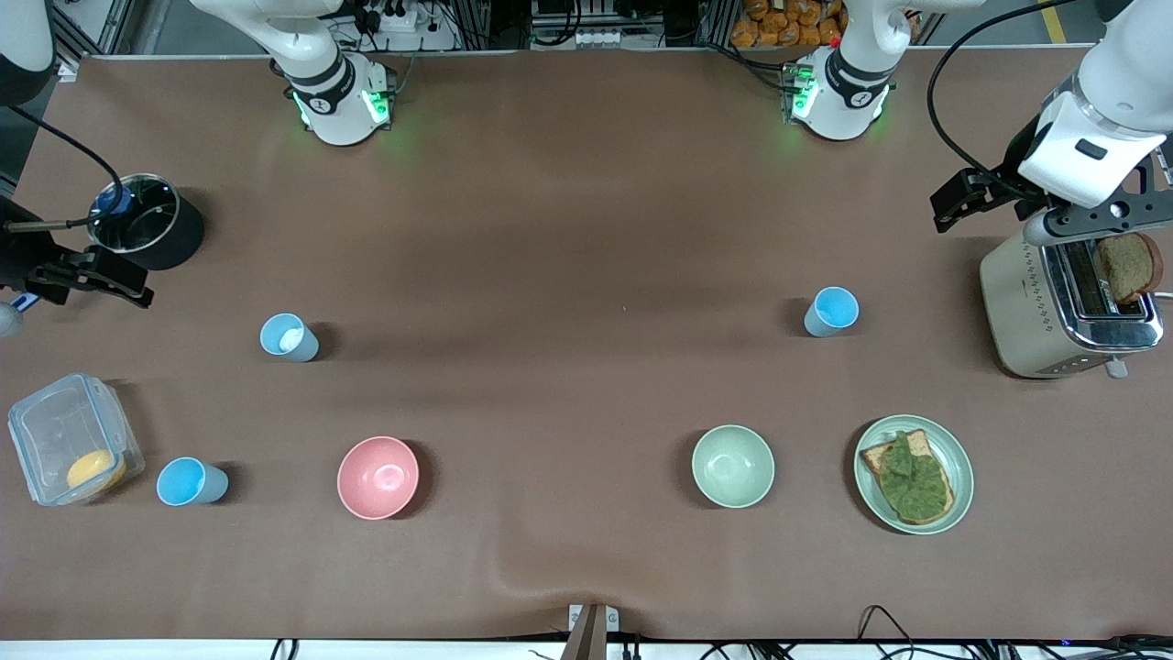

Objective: Stack blue cups with both arms

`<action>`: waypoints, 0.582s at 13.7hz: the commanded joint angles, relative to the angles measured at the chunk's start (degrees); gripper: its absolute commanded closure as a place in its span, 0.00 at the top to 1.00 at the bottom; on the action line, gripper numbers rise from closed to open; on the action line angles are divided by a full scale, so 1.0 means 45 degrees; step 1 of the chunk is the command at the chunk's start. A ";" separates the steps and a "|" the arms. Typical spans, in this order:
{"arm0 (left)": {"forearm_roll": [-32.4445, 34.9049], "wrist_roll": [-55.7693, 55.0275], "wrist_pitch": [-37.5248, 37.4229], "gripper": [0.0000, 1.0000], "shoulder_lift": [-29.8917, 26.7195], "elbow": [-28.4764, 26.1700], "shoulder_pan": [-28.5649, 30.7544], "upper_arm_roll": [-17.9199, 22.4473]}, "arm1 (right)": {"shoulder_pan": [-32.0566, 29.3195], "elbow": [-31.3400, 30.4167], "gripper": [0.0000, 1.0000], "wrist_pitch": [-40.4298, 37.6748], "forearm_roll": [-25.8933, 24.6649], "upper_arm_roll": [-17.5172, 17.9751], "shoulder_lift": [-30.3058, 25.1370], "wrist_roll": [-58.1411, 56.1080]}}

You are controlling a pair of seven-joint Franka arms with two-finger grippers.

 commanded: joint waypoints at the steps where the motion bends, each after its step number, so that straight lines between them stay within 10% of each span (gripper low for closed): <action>1: 0.0041 -0.0153 -0.0190 1.00 -0.0192 0.0082 0.0092 -0.0132 | -0.0319 0.0140 1.00 -0.0169 0.0706 0.0041 -0.0065 0.0144; 8: -0.0020 -0.0153 -0.0190 1.00 -0.0096 0.0159 0.0092 -0.0073 | -0.0242 -0.0172 1.00 -0.0268 0.0533 0.0060 -0.0339 0.0105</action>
